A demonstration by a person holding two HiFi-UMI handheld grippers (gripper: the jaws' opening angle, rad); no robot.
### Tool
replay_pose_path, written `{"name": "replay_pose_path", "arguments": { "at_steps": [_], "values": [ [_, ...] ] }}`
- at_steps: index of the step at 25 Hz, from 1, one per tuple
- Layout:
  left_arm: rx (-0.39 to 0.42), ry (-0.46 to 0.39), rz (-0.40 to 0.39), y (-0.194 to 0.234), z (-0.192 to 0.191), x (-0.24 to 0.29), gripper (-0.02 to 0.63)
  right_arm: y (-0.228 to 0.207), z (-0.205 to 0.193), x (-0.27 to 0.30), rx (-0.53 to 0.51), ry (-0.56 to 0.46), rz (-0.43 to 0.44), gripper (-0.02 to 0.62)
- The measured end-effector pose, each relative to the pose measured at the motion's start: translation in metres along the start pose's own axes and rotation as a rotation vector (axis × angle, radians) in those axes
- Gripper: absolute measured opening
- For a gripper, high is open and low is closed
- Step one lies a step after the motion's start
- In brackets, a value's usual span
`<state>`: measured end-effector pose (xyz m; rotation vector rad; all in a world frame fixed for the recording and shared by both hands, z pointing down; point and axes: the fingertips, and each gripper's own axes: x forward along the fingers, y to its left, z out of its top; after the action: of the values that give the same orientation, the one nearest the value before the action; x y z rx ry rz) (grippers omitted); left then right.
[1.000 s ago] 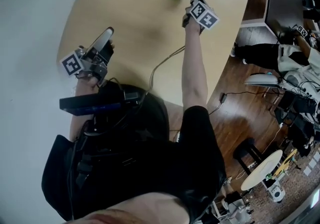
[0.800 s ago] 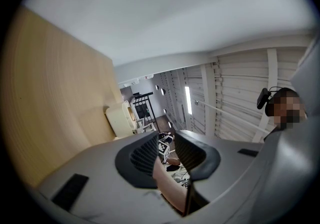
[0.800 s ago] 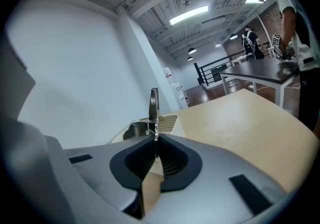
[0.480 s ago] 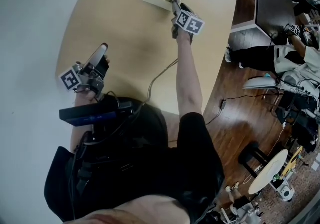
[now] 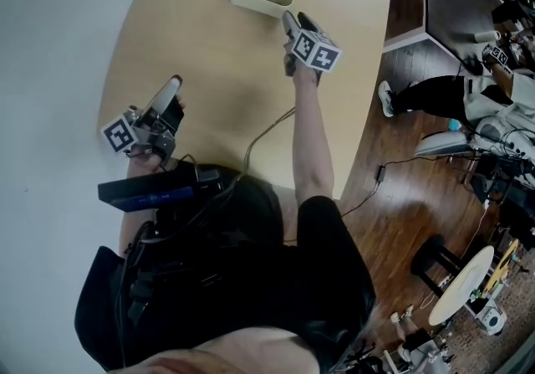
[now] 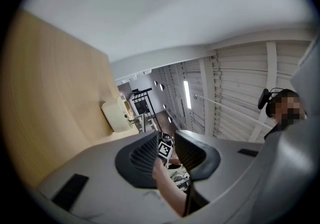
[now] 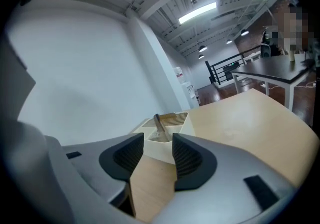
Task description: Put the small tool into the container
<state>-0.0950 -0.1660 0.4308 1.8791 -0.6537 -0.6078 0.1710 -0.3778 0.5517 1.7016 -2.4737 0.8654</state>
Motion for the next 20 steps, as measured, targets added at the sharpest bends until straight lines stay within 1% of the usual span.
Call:
{"name": "replay_pose_path", "arguments": {
  "at_steps": [6,8,10,12,14,20],
  "values": [
    [0.021,0.01,0.013,0.002,-0.001,-0.001,0.089,-0.001,0.007,-0.015,0.046,-0.065,0.024,0.189],
    [0.043,0.011,0.019,-0.004,0.001,0.003,0.089,-0.001,0.02,-0.021,0.074,-0.098,0.055,0.182],
    [0.065,0.01,0.017,-0.013,0.002,0.011,0.089,-0.001,0.037,-0.028,0.098,-0.14,0.093,0.16],
    [0.072,-0.002,0.019,-0.019,0.003,0.016,0.089,0.002,0.052,-0.034,0.121,-0.172,0.13,0.137],
    [0.067,-0.02,0.036,-0.022,0.003,0.014,0.089,0.009,0.061,-0.038,0.152,-0.194,0.165,0.137],
    [0.056,-0.08,0.085,-0.021,0.012,0.006,0.089,0.011,0.064,-0.047,0.278,-0.249,0.221,0.12]
  ]
}}
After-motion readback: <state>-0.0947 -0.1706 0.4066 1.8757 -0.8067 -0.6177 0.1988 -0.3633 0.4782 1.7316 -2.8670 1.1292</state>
